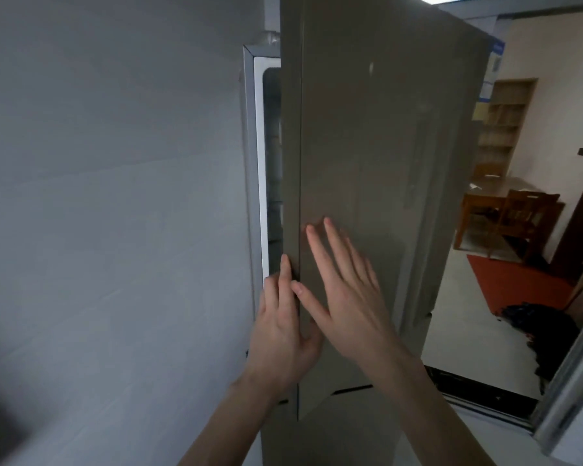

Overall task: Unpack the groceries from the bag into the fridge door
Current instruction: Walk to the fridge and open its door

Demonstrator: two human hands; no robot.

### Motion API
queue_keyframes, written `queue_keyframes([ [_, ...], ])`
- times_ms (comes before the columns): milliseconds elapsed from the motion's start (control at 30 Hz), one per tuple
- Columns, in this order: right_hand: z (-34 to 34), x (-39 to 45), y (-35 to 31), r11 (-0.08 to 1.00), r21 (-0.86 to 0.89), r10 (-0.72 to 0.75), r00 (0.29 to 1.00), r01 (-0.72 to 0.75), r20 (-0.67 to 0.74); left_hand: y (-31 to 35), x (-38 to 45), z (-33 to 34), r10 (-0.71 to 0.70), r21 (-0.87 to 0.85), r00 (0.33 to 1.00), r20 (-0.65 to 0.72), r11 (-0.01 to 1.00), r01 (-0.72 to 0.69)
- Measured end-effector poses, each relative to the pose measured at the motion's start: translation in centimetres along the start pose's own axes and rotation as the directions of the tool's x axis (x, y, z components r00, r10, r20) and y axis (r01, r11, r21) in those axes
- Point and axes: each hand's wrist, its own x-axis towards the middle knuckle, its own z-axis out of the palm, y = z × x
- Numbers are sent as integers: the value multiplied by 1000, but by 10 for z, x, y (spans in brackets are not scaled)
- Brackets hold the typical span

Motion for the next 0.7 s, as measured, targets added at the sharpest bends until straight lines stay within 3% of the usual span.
queue_keyframes([
  [167,-30,-50,8,978,202,57,998,-48,-40,54,-32,7,15,-72,1000,-14,997,-16],
  [367,-74,-102,28,957,272,136,985,-103,-108,105,-53,23,80,-173,997,19,982,-76],
  [567,-108,-142,47,946,248,249,957,-208,-147,137,-52,36,235,-156,972,26,961,-228],
  [700,-135,-163,60,956,126,286,936,-265,-203,144,-28,42,136,-119,990,-48,983,-140],
])
